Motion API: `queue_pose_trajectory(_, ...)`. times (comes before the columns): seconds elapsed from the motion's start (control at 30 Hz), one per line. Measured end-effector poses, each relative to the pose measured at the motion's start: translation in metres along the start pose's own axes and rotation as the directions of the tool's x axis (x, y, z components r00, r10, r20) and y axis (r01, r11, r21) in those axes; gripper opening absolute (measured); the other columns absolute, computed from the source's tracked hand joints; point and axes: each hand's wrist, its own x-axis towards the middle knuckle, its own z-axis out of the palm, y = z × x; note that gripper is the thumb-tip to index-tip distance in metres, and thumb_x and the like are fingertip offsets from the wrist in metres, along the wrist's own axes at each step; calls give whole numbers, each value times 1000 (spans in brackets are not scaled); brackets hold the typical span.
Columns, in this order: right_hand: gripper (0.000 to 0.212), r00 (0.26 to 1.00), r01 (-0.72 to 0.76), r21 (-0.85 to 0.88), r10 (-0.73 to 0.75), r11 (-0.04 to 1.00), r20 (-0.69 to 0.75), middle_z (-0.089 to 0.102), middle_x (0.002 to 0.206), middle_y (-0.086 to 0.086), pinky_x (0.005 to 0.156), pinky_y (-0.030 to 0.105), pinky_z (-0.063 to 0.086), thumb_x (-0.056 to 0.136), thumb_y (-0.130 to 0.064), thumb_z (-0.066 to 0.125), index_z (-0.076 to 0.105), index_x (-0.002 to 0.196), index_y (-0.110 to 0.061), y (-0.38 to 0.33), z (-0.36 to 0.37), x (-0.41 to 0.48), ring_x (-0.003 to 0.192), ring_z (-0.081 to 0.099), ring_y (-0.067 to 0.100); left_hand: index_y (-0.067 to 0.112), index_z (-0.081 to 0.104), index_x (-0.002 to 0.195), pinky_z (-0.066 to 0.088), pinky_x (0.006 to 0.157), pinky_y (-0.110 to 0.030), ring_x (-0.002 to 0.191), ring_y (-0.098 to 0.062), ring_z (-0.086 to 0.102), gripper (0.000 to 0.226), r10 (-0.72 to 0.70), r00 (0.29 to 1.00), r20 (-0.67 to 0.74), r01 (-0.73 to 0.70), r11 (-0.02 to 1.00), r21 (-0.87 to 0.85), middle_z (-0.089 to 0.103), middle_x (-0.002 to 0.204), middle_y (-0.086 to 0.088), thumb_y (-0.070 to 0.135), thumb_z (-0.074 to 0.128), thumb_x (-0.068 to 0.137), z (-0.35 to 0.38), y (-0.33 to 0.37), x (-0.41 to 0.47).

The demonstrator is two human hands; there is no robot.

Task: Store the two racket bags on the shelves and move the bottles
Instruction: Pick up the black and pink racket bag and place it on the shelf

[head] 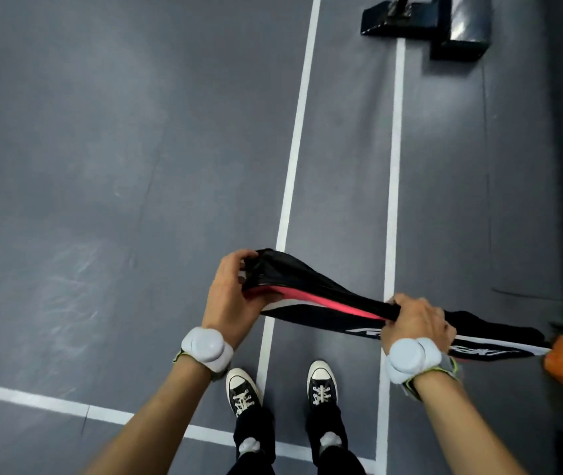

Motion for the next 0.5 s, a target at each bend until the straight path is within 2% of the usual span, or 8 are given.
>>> queue_pose_trajectory(0.03, 32, 999, -35, 12, 35, 999, 7, 64, 111, 7, 94, 39, 41, 78, -14, 65, 67, 106, -30, 8, -23, -6, 113, 54, 33, 35, 51, 116, 49, 86, -16, 107, -6, 59, 66, 30, 999, -17, -30, 999, -36, 59, 118, 12, 27, 92, 64, -4, 29, -2)
queue_pose_trajectory(0.13, 29, 996, -85, 86, 82, 993, 37, 66, 114, 9, 91, 39, 47, 78, -15, 64, 65, 105, -27, 34, -80, -28, 114, 56, 34, 31, 55, 105, 54, 84, -29, 100, -10, 61, 48, 179, 981, -73, -179, 984, 6, 61, 114, 17, 10, 83, 72, -14, 108, -19)
queue_pose_trajectory(0.23, 36, 986, -169, 170, 163, 971, 48, 65, 121, 8, 91, 38, 49, 77, -16, 62, 65, 110, -30, 61, -130, -51, 118, 57, 34, 31, 57, 102, 56, 85, -34, 100, -9, 66, 44, 265, 961, -73, -263, 964, 36, 66, 110, 17, -3, 71, 76, -25, 184, -33)
queue_pose_trajectory(0.3, 39, 976, -217, 224, 215, 950, 34, 65, 122, 7, 90, 38, 49, 75, -18, 62, 66, 111, -32, 77, -159, -69, 118, 58, 34, 32, 57, 97, 55, 87, -29, 103, -9, 68, 42, 313, 947, -64, -312, 950, 27, 68, 110, 21, -2, 72, 79, -30, 230, -45)
queue_pose_trajectory(0.4, 42, 958, -275, 306, 287, 912, 5, 67, 120, 5, 88, 39, 51, 71, -21, 63, 67, 111, -34, 107, -205, -102, 116, 59, 33, 31, 56, 93, 51, 89, -14, 106, 0, 65, 40, 393, 917, -66, -396, 917, -46, 62, 104, 34, -3, 73, 80, -37, 297, -65)
queue_pose_trajectory(0.5, 43, 948, -291, 361, 317, 886, -14, 66, 120, 5, 87, 38, 51, 70, -20, 64, 67, 110, -34, 129, -239, -132, 115, 60, 31, 29, 56, 90, 48, 85, -5, 103, 1, 65, 38, 476, 877, -70, -480, 875, -68, 65, 101, 28, -2, 75, 79, -42, 341, -88)
